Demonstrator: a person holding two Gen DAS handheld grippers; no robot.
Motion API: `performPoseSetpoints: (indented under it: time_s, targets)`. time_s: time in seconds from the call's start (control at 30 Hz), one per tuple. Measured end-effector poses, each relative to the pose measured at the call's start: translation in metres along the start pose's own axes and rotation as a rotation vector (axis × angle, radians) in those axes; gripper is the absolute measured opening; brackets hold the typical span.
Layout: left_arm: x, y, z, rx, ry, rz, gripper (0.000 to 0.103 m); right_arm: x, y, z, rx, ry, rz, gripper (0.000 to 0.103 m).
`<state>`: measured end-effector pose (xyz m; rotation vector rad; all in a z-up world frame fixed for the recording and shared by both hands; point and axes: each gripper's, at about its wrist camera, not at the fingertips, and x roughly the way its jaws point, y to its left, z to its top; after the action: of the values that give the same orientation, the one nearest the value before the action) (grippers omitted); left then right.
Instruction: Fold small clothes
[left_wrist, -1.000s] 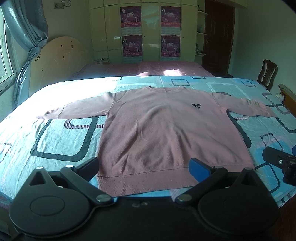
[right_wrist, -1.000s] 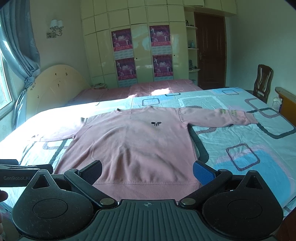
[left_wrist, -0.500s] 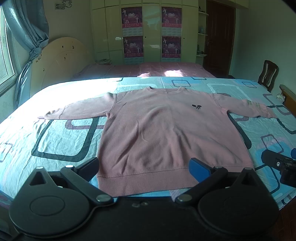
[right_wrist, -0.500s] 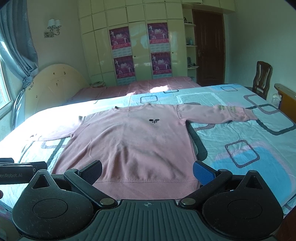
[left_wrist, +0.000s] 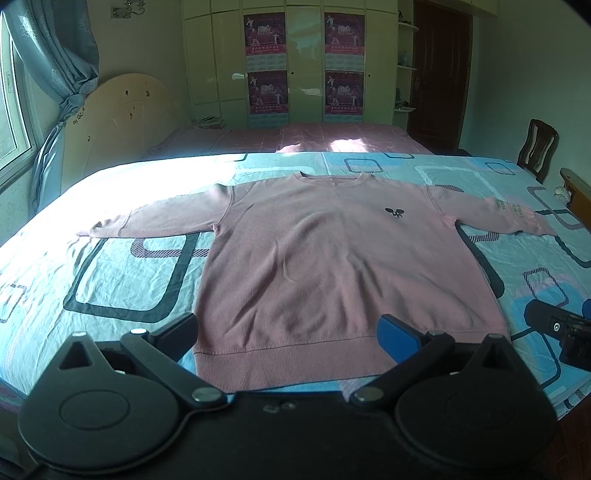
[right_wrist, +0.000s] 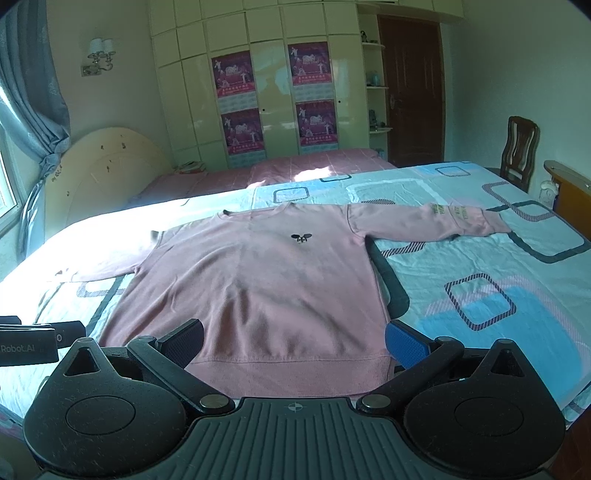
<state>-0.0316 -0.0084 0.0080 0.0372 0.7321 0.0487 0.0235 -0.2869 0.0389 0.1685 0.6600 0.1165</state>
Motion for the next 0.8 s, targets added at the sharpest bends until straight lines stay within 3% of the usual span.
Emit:
performPoseSetpoints:
  time_s: [0.8]
  targets:
    - [0.051,-0.001,0.027,-0.018,0.035,0.041,0.103,0.049,-0.028,0.025,0.007,0.025,-0.056,0.103]
